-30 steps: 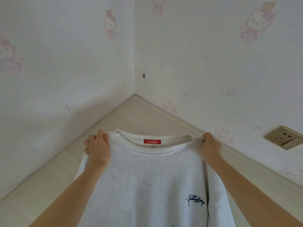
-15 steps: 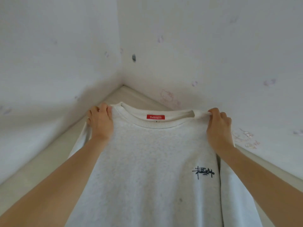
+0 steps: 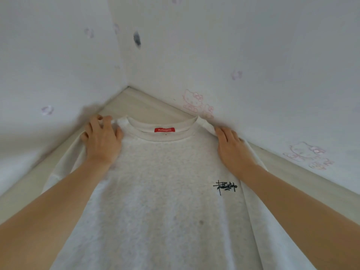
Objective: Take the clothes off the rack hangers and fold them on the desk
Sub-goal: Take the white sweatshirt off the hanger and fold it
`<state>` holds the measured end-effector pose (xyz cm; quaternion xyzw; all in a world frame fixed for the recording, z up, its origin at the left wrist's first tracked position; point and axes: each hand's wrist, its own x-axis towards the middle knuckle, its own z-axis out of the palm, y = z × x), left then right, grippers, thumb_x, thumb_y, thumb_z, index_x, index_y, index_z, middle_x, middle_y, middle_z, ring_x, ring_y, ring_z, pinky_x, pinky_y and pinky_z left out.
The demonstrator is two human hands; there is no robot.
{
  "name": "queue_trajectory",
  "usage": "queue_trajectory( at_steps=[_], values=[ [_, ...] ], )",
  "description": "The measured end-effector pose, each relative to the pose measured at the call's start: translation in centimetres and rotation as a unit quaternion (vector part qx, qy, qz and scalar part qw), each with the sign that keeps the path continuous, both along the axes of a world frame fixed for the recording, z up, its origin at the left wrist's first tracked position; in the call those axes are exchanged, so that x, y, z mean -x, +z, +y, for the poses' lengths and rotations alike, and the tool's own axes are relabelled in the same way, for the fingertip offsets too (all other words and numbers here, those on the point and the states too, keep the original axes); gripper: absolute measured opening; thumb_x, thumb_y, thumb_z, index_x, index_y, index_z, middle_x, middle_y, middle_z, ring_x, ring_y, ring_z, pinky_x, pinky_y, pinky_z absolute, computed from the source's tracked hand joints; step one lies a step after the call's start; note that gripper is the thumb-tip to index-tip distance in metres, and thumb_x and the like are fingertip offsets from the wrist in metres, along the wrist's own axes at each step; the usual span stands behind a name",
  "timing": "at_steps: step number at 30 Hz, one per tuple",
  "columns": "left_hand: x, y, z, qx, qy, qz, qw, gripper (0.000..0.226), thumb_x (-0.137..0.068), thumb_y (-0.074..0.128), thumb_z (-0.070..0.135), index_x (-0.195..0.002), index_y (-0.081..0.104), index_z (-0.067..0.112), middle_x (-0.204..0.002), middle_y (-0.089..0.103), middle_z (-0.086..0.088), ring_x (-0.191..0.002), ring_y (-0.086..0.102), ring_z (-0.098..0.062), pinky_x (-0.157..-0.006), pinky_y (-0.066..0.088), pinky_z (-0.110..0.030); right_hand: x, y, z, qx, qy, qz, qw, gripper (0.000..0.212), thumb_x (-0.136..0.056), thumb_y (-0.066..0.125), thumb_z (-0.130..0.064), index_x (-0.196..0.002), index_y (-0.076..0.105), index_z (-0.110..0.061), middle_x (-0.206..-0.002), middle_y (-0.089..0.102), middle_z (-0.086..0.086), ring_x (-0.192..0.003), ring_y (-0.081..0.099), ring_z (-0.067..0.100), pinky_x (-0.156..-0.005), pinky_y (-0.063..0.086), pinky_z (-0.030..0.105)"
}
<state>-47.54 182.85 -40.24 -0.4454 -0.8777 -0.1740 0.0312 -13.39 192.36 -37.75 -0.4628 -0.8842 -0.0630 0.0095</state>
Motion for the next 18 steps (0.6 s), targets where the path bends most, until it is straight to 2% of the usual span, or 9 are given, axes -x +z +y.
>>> queue_trajectory(
  at_steps=[2, 4, 7, 9, 11, 14, 16, 18],
  values=[
    [-0.6, 0.8, 0.2, 0.006, 0.007, -0.006, 1.0, 0.041, -0.093, 0.054, 0.025, -0.131, 0.049, 0.009, -0.136, 0.038, -0.022, -0.123, 0.036, -0.042, -0.094, 0.032, -0.058, -0.5, 0.9, -0.1, 0.016, 0.022, 0.01, 1.0, 0.059, -0.084, 0.053, -0.003, -0.142, 0.04, 0.001, -0.134, 0.051, 0.017, -0.119, 0.054, 0.032, -0.086, 0.053, 0.04],
    [-2.1, 1.7, 0.2, -0.004, -0.007, -0.019, 1.0, 0.049, -0.088, 0.058, 0.017, -0.135, 0.047, 0.014, -0.143, 0.037, -0.016, -0.13, 0.034, -0.037, -0.096, 0.03, -0.056, -1.4, 2.0, -0.7, 0.056, 0.027, 0.078, 0.995, 0.064, -0.084, 0.05, 0.006, -0.146, 0.034, -0.003, -0.144, 0.041, 0.014, -0.132, 0.041, 0.03, -0.1, 0.044, 0.04],
    [-6.5, 2.5, -0.2, 0.017, -0.108, -0.045, 0.993, 0.048, -0.092, 0.053, 0.016, -0.139, 0.046, 0.018, -0.154, 0.031, -0.005, -0.145, 0.021, -0.024, -0.107, 0.019, -0.053, -4.3, 3.9, -2.9, 0.081, -0.002, 0.129, 0.988, 0.061, -0.085, 0.051, 0.006, -0.144, 0.036, -0.002, -0.145, 0.039, 0.013, -0.136, 0.034, 0.028, -0.108, 0.036, 0.035],
    [-10.4, 2.9, -1.0, 0.036, -0.186, -0.074, 0.979, 0.048, -0.095, 0.05, 0.019, -0.142, 0.044, 0.02, -0.158, 0.026, -0.001, -0.149, 0.014, -0.02, -0.112, 0.015, -0.05, -7.0, 4.4, -4.8, 0.102, -0.046, 0.138, 0.984, 0.055, -0.091, 0.053, -0.007, -0.143, 0.035, -0.004, -0.143, 0.04, 0.01, -0.134, 0.033, 0.025, -0.111, 0.035, 0.035],
    [-14.1, 2.9, -2.1, 0.064, -0.249, -0.106, 0.961, 0.049, -0.098, 0.048, 0.025, -0.147, 0.038, 0.023, -0.161, 0.019, 0.001, -0.15, 0.007, -0.02, -0.116, 0.011, -0.048, -9.4, 4.4, -6.6, 0.161, -0.131, 0.151, 0.967, 0.055, -0.096, 0.053, -0.025, -0.143, 0.033, -0.008, -0.139, 0.04, 0.006, -0.13, 0.032, 0.025, -0.109, 0.034, 0.037],
    [-19.5, 2.6, -3.6, 0.126, -0.3, -0.12, 0.938, 0.054, -0.101, 0.04, 0.037, -0.152, 0.025, 0.027, -0.163, 0.008, 0.005, -0.151, -0.004, -0.019, -0.119, 0.003, -0.045, -12.6, 4.4, -9.1, 0.254, -0.246, 0.175, 0.919, 0.056, -0.094, 0.052, -0.044, -0.139, 0.037, -0.014, -0.13, 0.046, 0.004, -0.122, 0.038, 0.024, -0.103, 0.035, 0.036],
    [-22.4, 2.8, -4.5, 0.149, -0.308, -0.129, 0.931, 0.055, -0.102, 0.037, 0.039, -0.153, 0.02, 0.029, -0.164, 0.004, 0.006, -0.15, -0.007, -0.019, -0.12, 0.001, -0.045, -14.4, 4.2, -11.0, 0.306, -0.285, 0.197, 0.887, 0.052, -0.092, 0.052, -0.05, -0.13, 0.044, -0.015, -0.121, 0.052, 0.004, -0.113, 0.049, 0.023, -0.095, 0.043, 0.035],
    [-24.6, 3.1, -5.4, 0.161, -0.297, -0.153, 0.929, 0.055, -0.102, 0.037, 0.038, -0.153, 0.019, 0.03, -0.164, 0.003, 0.005, -0.15, -0.008, -0.018, -0.121, -0.001, -0.044, -16.0, 4.0, -13.0, 0.345, -0.293, 0.177, 0.874, 0.049, -0.09, 0.051, -0.057, -0.116, 0.047, -0.015, -0.109, 0.059, 0.003, -0.096, 0.057, 0.02, -0.082, 0.048, 0.035]
  ],
)
